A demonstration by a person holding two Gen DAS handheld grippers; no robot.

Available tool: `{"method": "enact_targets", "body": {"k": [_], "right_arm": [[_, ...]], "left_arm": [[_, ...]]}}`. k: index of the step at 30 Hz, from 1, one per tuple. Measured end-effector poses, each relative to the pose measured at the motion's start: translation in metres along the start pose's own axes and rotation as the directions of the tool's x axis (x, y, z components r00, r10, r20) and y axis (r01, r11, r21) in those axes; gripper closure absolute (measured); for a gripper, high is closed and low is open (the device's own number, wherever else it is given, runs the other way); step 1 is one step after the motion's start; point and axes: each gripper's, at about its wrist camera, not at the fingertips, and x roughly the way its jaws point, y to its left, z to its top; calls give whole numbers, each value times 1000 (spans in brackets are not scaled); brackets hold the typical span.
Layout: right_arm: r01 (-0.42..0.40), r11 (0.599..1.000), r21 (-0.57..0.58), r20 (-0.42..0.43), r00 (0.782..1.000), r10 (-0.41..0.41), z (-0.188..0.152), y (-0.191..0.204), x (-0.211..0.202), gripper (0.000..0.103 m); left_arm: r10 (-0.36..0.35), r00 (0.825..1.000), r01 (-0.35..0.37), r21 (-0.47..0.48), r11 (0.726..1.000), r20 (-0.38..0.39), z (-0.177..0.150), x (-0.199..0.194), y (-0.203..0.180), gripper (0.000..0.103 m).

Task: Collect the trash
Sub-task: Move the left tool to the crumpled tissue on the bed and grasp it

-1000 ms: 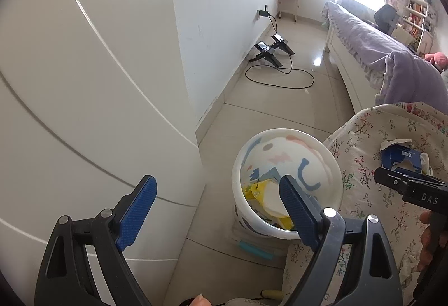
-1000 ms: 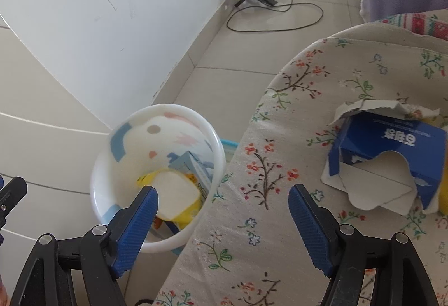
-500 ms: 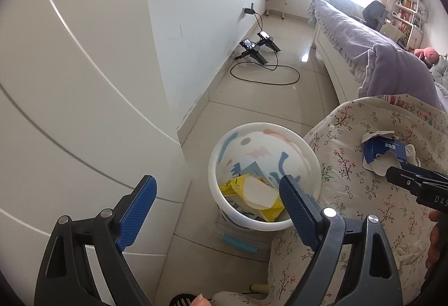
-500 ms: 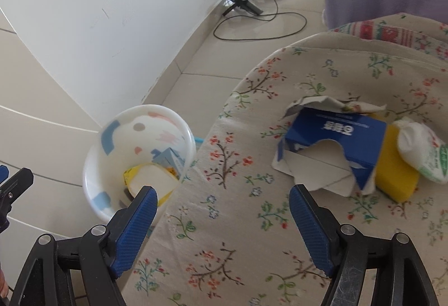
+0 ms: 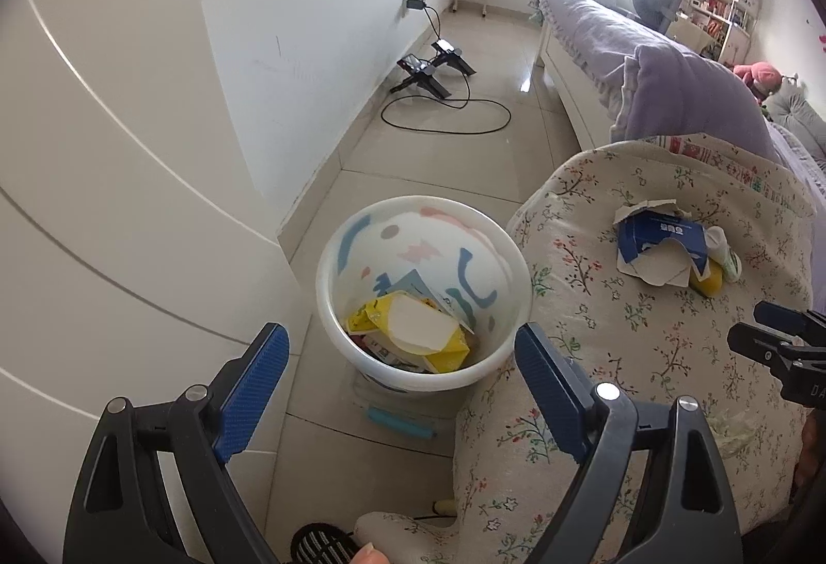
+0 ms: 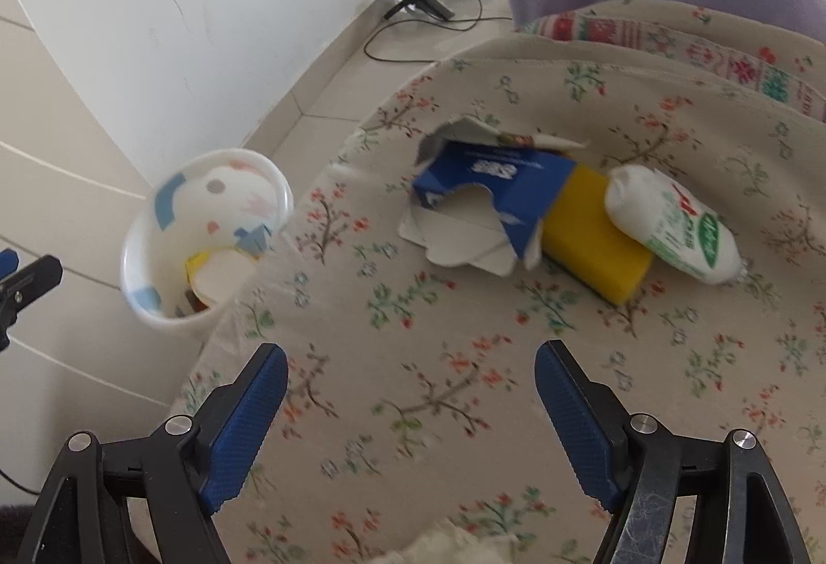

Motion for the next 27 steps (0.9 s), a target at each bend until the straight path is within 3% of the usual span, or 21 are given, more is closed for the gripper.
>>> {"method": "enact_targets", "body": {"k": [14,22,27], "right_arm": [[53,998,-44,-33,998,-54,-41,-36,-24,20],[94,995,27,-28,995,-94,-53,-75,-37,20],[132,989,59,-32,991,-130,-64,-99,-42,20]], "left_arm": [[-106,989,117,109,987,-101,-34,0,-58,12],[-177,965,216,209,954,-191,-62,3,-120,12],[-235,944,294,265,918,-232,-75,-1,-157,12]]}}
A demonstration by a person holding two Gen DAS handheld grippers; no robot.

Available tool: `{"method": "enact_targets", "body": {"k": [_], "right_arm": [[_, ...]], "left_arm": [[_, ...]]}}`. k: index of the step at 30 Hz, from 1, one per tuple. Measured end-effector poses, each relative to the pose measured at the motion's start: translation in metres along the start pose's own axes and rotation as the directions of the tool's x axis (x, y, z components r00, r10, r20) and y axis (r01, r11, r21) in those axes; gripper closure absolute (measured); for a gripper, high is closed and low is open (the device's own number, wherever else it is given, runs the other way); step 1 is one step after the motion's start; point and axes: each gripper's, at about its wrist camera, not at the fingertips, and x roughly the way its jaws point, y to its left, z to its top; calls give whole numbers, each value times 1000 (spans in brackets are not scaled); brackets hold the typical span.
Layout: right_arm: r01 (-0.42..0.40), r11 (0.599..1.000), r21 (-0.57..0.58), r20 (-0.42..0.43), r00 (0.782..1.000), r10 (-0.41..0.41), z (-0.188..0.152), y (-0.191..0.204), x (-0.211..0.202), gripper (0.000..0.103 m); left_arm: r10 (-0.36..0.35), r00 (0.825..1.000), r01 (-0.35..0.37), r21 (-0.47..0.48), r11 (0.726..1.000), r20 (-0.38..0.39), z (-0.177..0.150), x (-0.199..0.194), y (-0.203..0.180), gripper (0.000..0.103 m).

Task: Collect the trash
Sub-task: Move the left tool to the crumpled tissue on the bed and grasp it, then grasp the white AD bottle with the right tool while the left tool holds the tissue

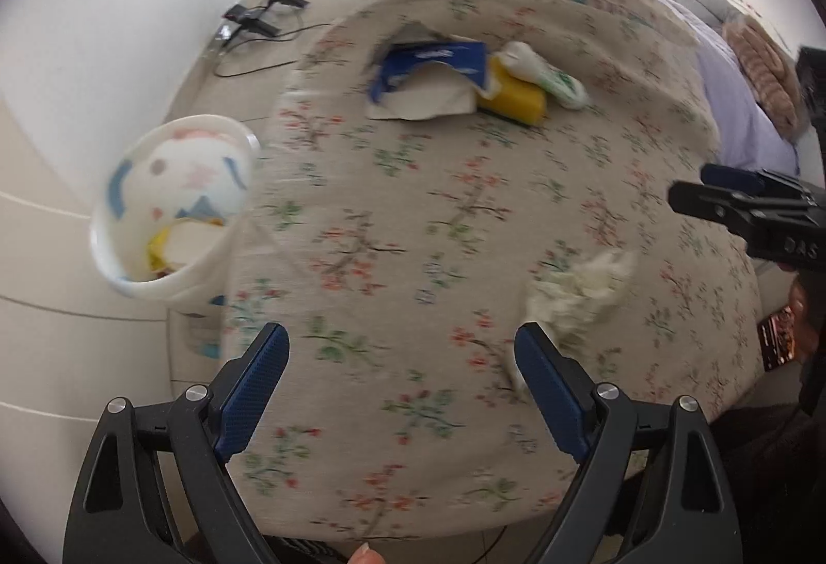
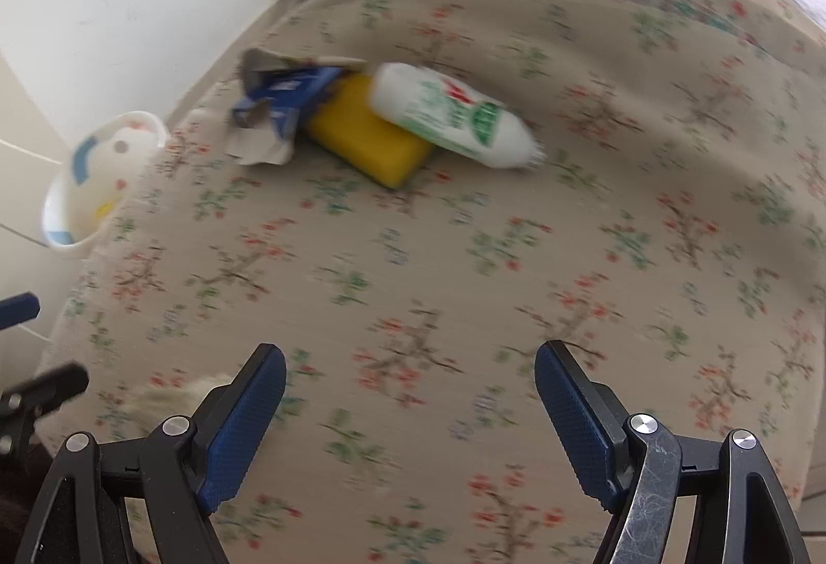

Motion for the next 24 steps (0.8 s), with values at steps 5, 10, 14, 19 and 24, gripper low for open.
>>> {"method": "enact_targets", "body": {"k": [5,10,14,19,24], "right_arm": [[23,999,38,-13,1000,-23,-10,-26,1,20],[36,997,73,-15,999,-35,-16,-47,-1,20],[39,995,89,-15,999,-38,-19,-56,-2,20],[43,994,100,-13,999,-42,-19,-63,-1,20],[48,990,130,0,999,-48,-10,-66,1,20]], "left_arm": [[-70,997,71,91,993,-22,-2,7,-41,12],[-111,992,117,138,984,-55,-3,20,-67,21],[-115,989,127,133,983,-91,-2,35,-73,40],[-127,986,138,108,985,-106,2,45,-70,65],[-105,994,108,116,987,-38,15,34,-67,70]]}}
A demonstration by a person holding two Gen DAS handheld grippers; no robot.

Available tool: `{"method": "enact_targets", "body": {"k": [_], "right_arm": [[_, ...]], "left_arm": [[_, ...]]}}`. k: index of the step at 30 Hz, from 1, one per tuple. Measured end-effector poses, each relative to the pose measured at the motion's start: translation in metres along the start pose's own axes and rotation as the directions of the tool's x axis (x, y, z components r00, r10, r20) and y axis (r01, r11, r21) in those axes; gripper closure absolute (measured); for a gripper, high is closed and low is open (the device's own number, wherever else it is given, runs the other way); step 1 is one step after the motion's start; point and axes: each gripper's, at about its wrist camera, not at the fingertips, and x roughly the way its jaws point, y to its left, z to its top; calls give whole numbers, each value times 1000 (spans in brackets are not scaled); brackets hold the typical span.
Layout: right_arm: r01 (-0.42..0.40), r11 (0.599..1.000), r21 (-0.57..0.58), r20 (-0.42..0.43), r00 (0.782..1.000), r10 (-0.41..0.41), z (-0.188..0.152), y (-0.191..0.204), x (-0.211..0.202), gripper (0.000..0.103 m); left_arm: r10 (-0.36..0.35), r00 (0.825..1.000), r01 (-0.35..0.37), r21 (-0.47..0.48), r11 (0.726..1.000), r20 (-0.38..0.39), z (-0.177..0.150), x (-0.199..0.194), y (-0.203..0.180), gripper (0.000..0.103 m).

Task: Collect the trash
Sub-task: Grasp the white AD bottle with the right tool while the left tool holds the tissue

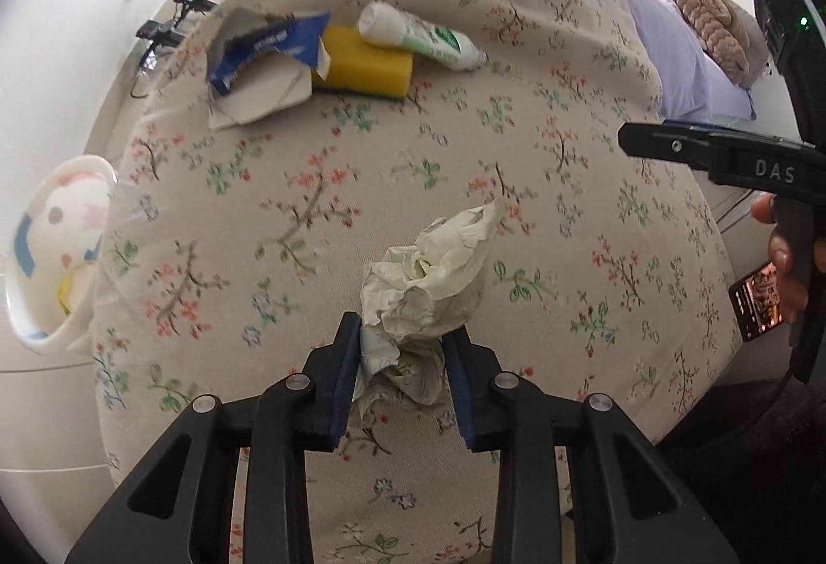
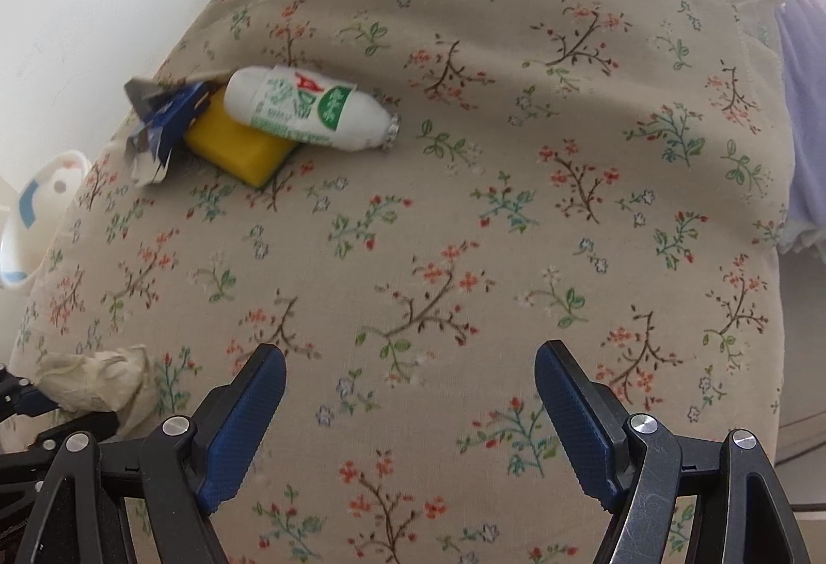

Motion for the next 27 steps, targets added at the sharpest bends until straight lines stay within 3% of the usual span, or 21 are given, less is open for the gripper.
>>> {"method": "enact_targets", "body": {"k": [7,17,27], "right_arm": [[-4,998,56,26,1000,2,29,8,11,20],[3,1000,20,51,999,-4,78,40,51,20],[41,992,-119,55,998,-34,103,93,98,20]], "left_arm": [[40,997,-35,-84,996,61,30,-19,30,70],[63,992,-44,-171,984,106,65,-38,74,70],[83,990,-52,-249,967,116,85,-34,103,70]]}}
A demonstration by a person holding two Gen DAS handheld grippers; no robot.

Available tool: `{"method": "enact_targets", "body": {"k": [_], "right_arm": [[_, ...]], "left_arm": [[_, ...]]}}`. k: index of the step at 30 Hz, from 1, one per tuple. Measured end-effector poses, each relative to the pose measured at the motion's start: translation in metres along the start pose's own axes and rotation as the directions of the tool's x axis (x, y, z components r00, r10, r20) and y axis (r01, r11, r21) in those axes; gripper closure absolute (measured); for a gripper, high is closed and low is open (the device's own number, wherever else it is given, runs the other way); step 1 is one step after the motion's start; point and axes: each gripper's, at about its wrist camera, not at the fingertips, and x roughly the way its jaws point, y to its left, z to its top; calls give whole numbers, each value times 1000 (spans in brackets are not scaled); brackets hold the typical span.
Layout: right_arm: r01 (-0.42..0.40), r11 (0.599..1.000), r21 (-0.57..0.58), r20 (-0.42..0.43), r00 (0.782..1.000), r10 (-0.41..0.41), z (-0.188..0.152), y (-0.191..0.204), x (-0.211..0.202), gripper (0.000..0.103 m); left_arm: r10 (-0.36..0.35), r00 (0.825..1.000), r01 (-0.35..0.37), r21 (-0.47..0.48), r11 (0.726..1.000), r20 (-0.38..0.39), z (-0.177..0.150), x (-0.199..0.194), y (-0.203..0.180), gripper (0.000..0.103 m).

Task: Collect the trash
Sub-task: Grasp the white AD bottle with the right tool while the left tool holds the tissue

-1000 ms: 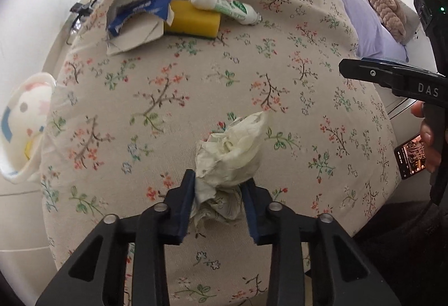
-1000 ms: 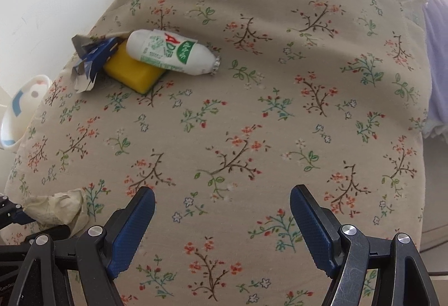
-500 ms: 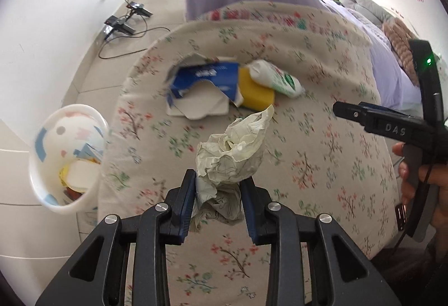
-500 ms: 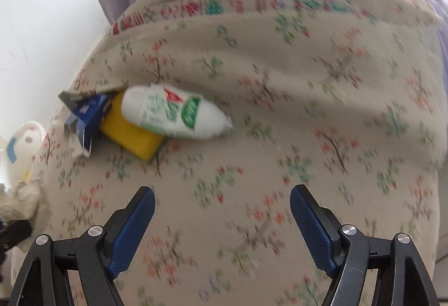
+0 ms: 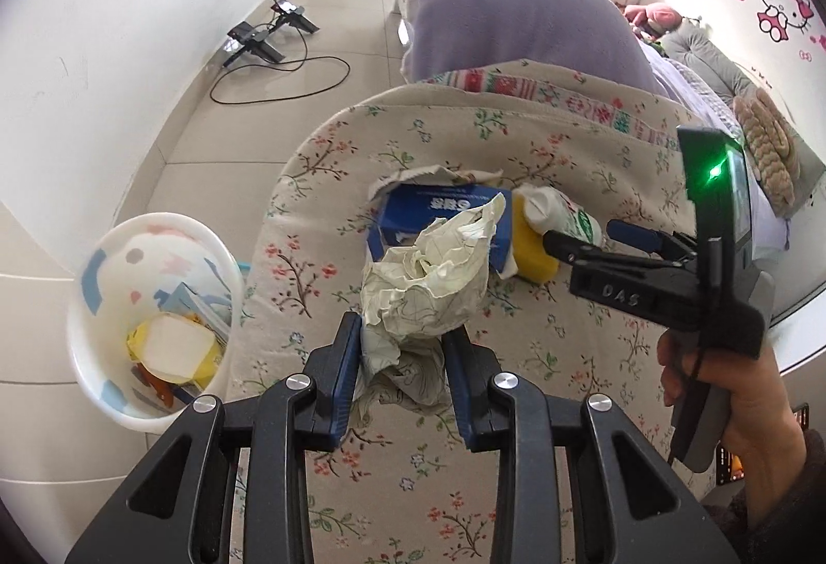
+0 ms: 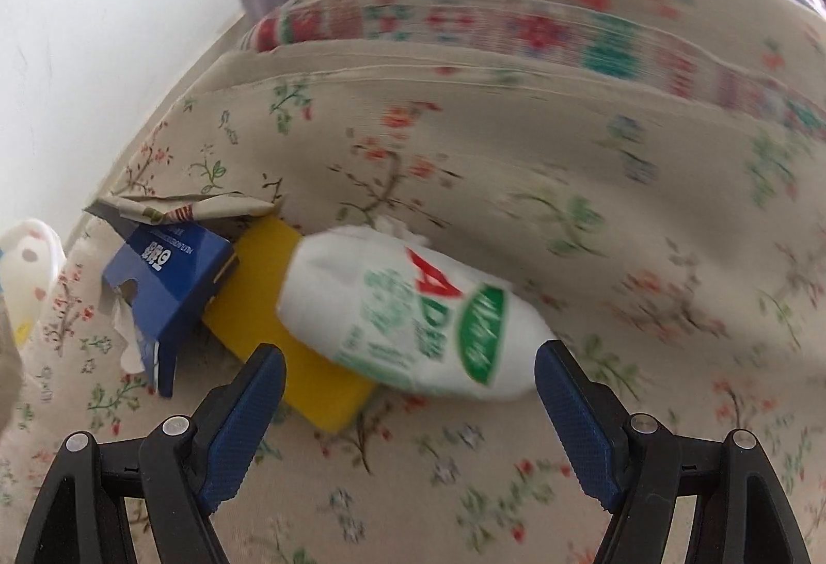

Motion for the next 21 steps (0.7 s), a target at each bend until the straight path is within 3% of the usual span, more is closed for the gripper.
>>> {"method": "enact_targets", "body": {"k": [8,15,21], "right_arm": [[57,998,-25,32,998,-57,11,10,18,23],[86,996,-4,60,994,-86,19,3,15,59],[41,994,98,41,998,-45,21,-22,3,65]], "left_arm": [[8,1000,-8,-21,1000,12,6,2,9,70],[10,1000,-9,-30,999,24,7,-2,13,70],[16,999,-14,-33,999,39,5,-9,15,70]]}}
